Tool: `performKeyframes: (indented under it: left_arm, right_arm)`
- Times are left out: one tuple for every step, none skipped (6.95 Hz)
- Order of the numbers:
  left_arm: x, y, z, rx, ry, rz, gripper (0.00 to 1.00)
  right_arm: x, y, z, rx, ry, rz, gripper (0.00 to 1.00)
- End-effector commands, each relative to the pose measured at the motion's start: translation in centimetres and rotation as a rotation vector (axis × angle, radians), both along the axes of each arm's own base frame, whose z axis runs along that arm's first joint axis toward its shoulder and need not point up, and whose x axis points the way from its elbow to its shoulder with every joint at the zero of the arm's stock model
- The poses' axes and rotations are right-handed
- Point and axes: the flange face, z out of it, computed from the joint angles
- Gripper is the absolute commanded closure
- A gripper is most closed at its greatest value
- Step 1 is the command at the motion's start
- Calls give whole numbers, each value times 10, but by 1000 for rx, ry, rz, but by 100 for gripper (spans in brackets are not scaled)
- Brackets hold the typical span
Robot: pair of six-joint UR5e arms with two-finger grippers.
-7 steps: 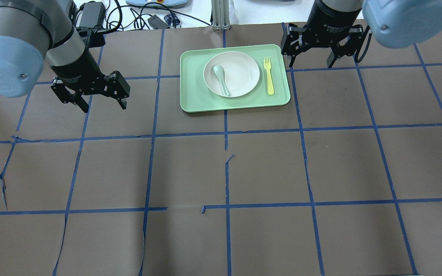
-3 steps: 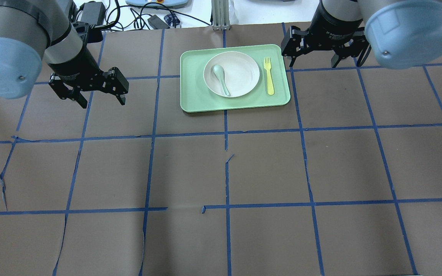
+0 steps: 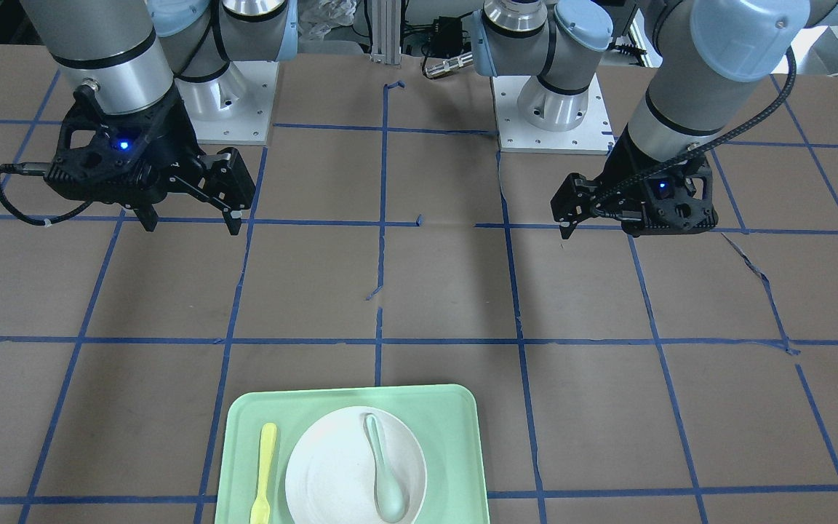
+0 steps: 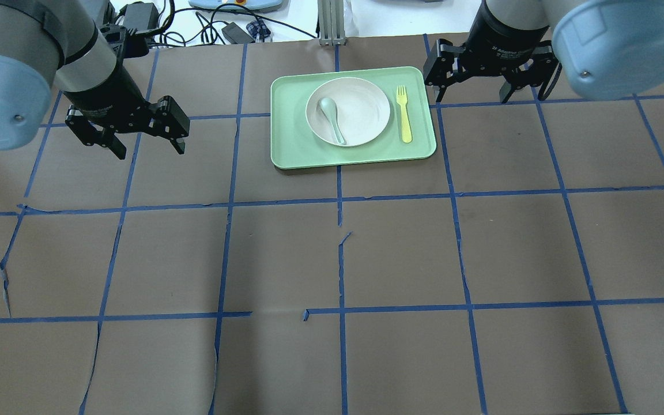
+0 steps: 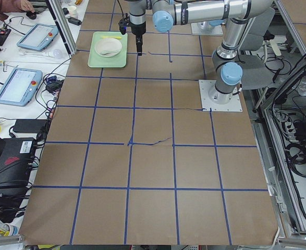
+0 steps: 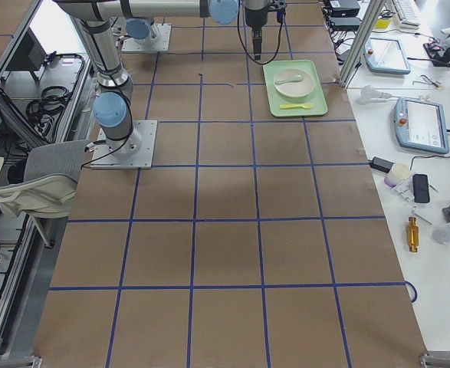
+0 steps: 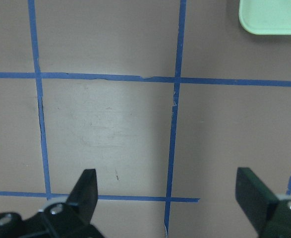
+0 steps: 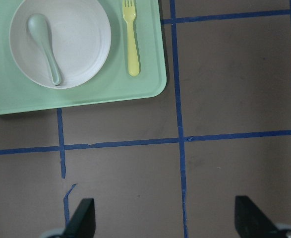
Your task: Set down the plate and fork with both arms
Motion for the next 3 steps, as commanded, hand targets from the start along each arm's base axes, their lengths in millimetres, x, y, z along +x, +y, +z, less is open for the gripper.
performKeyframes:
  left_arm:
    - [1, 0, 2, -6, -1, 2, 0]
    - [1, -1, 2, -9, -2, 2, 0]
    - [1, -1, 1, -8, -2, 2, 0]
  right_arm:
    - [1, -1, -1, -1, -7, 1, 0]
    - [1, -1, -1, -1, -7, 1, 0]
    - [1, -1, 0, -3, -9, 1, 0]
